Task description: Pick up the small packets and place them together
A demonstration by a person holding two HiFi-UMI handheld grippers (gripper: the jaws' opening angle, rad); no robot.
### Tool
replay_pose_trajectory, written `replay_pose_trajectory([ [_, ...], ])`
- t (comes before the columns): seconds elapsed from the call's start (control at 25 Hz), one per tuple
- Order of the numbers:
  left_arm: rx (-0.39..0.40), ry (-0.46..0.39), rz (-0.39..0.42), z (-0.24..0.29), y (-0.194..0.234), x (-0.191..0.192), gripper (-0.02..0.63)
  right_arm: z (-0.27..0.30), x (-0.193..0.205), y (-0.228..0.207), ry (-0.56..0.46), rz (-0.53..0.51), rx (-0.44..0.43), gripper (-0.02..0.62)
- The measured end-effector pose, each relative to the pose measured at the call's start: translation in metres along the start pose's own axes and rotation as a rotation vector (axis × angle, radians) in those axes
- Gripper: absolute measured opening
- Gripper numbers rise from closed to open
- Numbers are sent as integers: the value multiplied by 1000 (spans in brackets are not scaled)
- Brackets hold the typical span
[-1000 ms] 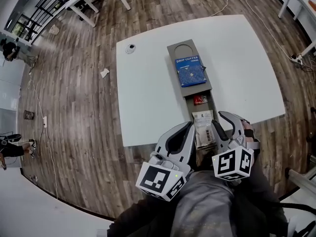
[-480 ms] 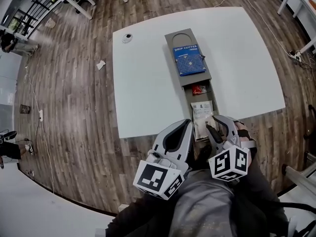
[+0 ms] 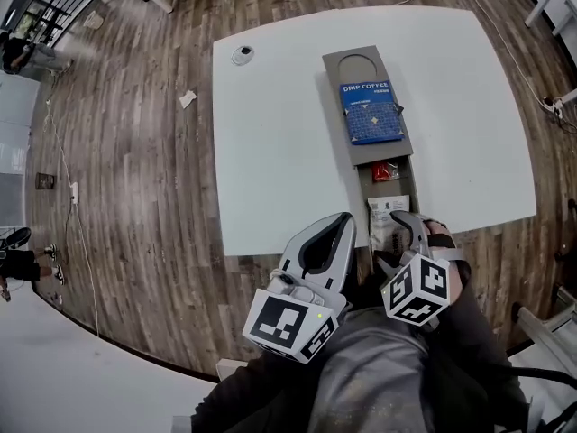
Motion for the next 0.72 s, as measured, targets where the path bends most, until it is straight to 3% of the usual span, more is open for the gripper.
replay_pose_trajectory([
  [0.28,19,37,-20,24,19,-1,3,13,-3,-17,104,-16,-18,319],
  [0.56,37,51,-16,37,24,-2,3,13,-3,-25,99,-41,3,179],
  [0.72,50,49,-1,33,12,-1,3,2,-3,-21,45,-40,51,156],
])
Point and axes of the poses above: the fingertips, and each gripper's own axes: z forward along the fingers, y to its left, x out of its underside, the point moved 9 cm from there along -z, backward along the fingers, and after that the axes turned 2 degrees about z, right-handed, at the moved point
